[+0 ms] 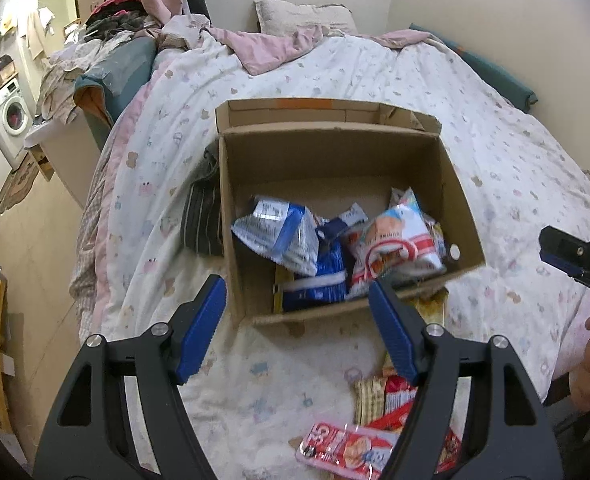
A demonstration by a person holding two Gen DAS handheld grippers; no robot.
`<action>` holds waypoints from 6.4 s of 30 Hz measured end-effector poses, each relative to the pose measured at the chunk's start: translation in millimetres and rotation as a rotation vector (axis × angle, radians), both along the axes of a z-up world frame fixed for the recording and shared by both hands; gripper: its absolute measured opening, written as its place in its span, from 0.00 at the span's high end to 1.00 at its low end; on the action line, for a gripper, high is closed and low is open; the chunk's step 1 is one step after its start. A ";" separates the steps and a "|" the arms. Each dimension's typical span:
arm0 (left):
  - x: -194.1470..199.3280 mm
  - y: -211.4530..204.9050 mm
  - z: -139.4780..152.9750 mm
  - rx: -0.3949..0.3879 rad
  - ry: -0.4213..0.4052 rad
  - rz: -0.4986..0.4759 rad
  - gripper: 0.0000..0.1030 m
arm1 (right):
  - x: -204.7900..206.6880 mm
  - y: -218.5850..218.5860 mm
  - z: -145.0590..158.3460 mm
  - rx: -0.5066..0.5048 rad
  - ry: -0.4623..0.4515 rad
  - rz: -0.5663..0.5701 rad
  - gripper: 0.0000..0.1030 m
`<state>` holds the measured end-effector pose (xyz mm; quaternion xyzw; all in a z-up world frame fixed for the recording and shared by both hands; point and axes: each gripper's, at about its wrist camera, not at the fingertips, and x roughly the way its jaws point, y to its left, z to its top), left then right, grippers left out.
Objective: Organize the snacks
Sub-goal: 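Lower the left tool and grasp the pink crab-stick packet, then lift the pink packet with left tool while right tool grasps the brown peanut packet, then carry both packets into the box and open both tools to release them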
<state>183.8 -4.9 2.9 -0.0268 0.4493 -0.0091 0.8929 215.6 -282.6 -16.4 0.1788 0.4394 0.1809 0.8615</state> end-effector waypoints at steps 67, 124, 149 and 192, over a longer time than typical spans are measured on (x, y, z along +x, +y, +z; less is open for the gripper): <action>-21.3 33.1 -93.3 -0.088 0.378 0.061 0.54 | -47.5 78.1 -122.9 0.206 0.604 0.355 0.40; 76.8 6.0 15.0 -0.007 0.138 -0.033 0.54 | 42.3 14.6 45.2 0.192 -0.030 0.090 0.98; 152.9 0.5 -41.4 0.022 0.139 -0.028 0.53 | 150.9 66.3 -45.8 0.208 0.125 0.084 0.98; 150.1 -3.8 -44.8 -0.010 0.102 -0.075 0.31 | 153.1 77.4 -49.6 0.019 0.162 0.085 0.77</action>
